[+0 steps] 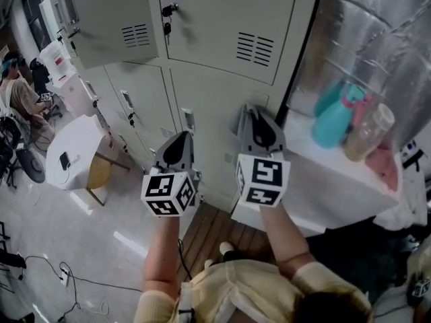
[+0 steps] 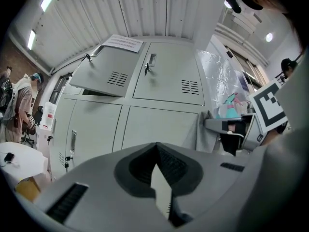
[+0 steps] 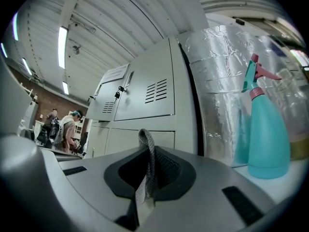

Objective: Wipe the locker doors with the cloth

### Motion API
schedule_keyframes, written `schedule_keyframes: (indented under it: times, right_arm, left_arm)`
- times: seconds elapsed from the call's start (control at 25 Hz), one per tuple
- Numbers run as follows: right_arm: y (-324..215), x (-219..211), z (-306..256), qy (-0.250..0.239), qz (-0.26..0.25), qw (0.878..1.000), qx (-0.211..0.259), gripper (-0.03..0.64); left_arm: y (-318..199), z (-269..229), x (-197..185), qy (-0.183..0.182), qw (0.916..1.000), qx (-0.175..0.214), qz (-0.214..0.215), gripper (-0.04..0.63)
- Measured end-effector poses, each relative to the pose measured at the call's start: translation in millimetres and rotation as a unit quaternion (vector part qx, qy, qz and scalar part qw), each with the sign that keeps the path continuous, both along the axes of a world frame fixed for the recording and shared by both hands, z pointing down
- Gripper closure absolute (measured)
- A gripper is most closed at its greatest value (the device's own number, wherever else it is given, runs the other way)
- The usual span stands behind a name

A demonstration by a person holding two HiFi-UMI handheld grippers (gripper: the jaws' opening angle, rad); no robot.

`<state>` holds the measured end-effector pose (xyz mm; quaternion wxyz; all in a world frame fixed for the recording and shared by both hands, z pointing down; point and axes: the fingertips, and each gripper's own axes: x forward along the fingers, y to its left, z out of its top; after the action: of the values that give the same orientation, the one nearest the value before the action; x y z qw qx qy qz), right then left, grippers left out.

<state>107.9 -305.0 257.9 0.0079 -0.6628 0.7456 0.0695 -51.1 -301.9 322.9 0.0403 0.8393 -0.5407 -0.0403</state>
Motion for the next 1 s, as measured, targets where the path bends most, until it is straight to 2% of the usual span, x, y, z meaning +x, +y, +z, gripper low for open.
schedule_keyframes:
  times: [0.28,0.68,1.0]
  right_arm:
    - [1.9,-34.3,4.6,0.002,-0.054,0.999,0.004,0.598]
    - [-23.0,-107.1,35.2,-0.009,-0.131,0.991,-0.034,0.598]
    - [-56.5,-148.8,54.3,0.003,-0.156,0.986,-0.058,0.598]
  left_arm:
    - [3.2,7.5,-26.2,0.004,0.9995,-0.005,-0.03,0.594]
    - [20.8,18.1,-89.9,0.009,0.9942,-0.024,-0.105,0.594]
    - [35.4,33.8,-130.5,0.006,0.987,-0.038,-0.156,0.594]
